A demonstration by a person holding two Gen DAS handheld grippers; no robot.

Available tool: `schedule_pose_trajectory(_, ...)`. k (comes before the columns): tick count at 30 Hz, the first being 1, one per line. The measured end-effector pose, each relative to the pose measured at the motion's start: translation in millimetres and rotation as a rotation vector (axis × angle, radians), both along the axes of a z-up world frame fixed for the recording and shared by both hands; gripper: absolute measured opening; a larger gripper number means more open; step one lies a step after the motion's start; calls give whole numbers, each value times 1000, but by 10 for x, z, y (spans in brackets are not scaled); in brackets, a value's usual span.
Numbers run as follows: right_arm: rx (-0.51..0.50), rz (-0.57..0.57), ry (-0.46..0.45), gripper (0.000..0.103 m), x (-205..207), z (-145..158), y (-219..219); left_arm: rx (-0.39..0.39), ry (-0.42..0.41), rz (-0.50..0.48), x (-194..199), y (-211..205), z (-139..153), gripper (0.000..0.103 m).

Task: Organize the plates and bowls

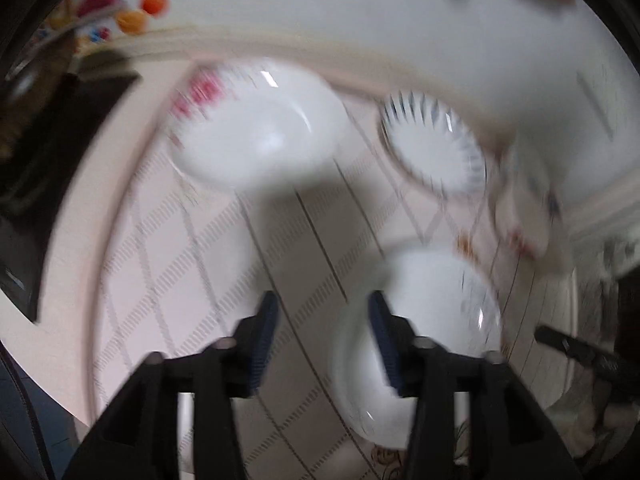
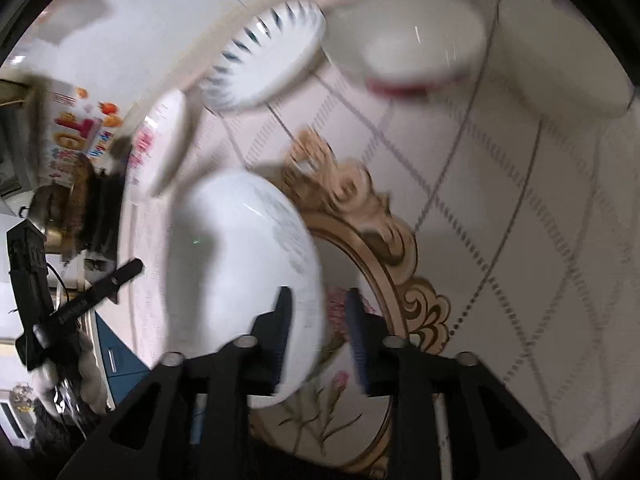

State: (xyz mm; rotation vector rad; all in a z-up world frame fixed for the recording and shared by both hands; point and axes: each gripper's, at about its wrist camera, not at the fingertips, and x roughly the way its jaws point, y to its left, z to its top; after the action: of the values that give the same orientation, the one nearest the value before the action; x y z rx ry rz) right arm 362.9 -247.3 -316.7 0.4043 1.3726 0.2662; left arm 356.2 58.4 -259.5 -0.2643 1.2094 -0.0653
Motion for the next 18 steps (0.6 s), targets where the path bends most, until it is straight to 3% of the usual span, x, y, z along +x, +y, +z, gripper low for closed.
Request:
schedule_pose_trajectory(2, 18, 6, -38, 62, 76, 275, 118, -3, -42, 49, 210, 281, 144, 68)
schedule_pose_trajectory(3, 42, 9, -53, 66, 142, 381, 208, -6, -49, 67, 357, 417, 157, 68)
schedule_pose_trajectory(7, 171, 47, -78, 67, 704, 500, 835, 24, -14, 102, 886, 943, -52, 68)
schedule_pose_trajectory(14, 128, 4, -40, 67, 1883, -106, 1816, 27, 103, 50, 1607, 1421, -707, 68)
schedule_pose_trajectory(16, 103, -6, -44, 63, 2054, -232, 1939, 21, 126, 21, 1710, 1414, -849, 68)
schedule_pose_trajectory(18, 66, -1, -63, 52, 2203, -330, 2044, -4, 127, 7, 1765, 1413, -927, 61)
